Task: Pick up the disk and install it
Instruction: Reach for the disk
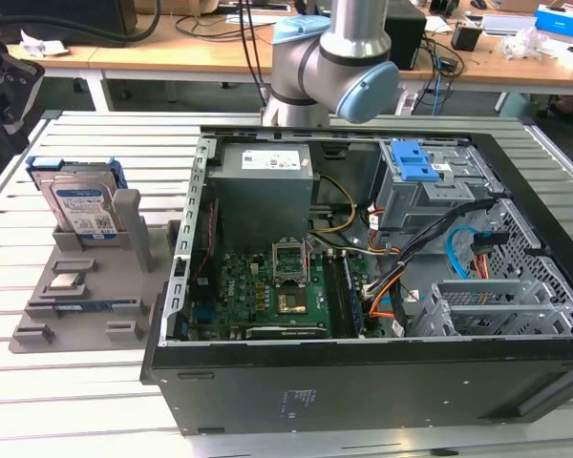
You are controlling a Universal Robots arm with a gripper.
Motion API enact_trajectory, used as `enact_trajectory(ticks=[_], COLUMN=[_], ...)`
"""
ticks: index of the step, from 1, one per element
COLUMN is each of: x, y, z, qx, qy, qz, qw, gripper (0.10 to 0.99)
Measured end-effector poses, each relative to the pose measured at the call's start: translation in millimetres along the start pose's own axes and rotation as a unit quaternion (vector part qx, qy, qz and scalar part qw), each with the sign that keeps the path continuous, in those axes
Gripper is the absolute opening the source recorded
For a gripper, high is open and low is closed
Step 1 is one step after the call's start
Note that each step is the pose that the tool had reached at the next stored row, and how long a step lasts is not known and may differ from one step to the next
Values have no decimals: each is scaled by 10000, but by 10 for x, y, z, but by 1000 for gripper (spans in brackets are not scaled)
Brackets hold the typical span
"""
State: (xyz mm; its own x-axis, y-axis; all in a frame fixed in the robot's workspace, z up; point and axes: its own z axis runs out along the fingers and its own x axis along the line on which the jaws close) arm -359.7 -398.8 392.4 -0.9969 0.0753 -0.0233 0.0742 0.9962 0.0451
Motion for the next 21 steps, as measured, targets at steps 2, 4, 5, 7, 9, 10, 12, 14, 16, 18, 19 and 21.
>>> enact_trajectory(ticks=[2, 4, 5, 7, 9, 10, 12, 14, 16, 18, 19, 21], x=[25, 66, 79, 105, 157, 168, 196, 220, 243, 265, 275, 310], y=[-2, -5, -6, -8, -12, -13, -15, -16, -18, -20, -21, -23], z=[-1, -2, -1, -2, -4, -4, -4, -5, -5, -5, -6, -7], qx=[0, 0, 0, 0, 0, 0, 0, 0, 0, 0, 0, 0], qy=[0, 0, 0, 0, 0, 0, 0, 0, 0, 0, 0, 0], qz=[0, 0, 0, 0, -1, 0, 0, 0, 0, 0, 0, 0], qw=[10000, 10000, 10000, 10000, 10000, 10000, 10000, 10000, 10000, 10000, 10000, 10000], gripper=[102, 102, 102, 102, 102, 102, 102, 102, 102, 102, 102, 102])
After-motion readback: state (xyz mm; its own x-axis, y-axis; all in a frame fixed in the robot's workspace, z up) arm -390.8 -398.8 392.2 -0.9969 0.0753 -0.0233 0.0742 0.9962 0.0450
